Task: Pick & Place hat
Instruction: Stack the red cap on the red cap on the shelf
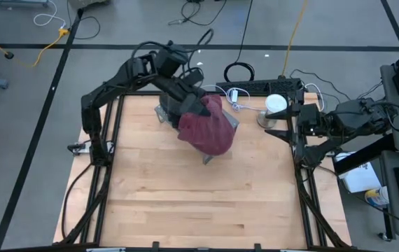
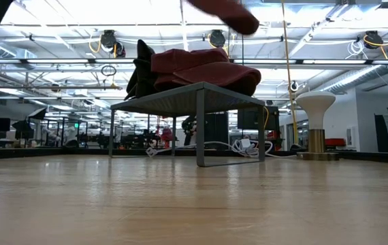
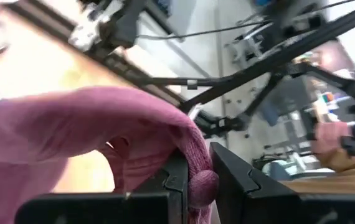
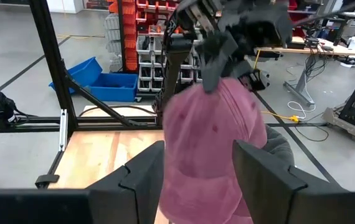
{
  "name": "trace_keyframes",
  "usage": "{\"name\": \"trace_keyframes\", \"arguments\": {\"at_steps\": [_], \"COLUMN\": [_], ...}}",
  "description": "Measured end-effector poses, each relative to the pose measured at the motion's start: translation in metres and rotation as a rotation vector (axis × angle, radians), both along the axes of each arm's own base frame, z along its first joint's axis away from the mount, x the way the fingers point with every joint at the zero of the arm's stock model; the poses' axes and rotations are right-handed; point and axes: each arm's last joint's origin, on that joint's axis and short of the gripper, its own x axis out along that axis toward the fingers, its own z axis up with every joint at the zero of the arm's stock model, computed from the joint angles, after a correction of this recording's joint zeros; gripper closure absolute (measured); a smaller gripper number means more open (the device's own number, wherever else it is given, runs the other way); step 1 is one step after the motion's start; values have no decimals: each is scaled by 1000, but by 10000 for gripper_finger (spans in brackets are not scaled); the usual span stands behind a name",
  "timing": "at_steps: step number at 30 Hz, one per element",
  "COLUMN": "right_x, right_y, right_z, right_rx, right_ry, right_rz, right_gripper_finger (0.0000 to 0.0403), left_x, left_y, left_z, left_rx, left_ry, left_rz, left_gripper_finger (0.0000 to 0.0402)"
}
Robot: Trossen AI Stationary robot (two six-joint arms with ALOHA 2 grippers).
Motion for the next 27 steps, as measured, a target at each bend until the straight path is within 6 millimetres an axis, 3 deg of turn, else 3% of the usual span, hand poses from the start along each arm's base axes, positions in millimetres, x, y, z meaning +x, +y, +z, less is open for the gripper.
{"name": "trace_keyframes", "arguments": {"at_steps": [16, 27], "right_x": [0, 1], "right_y": [0, 1], "right_z": [0, 0], "right_rx": [-30, -28], "right_ry": [4, 7], "right_rz": [7, 6], "right_gripper_finger": [222, 222], "left_x": [16, 18], "left_y": [7, 28], "left_z": [-16, -36], "left_rx": [282, 397], "left_ry": [-18, 116], "left_rz": [23, 102], "left_gripper_finger": [356, 356]}}
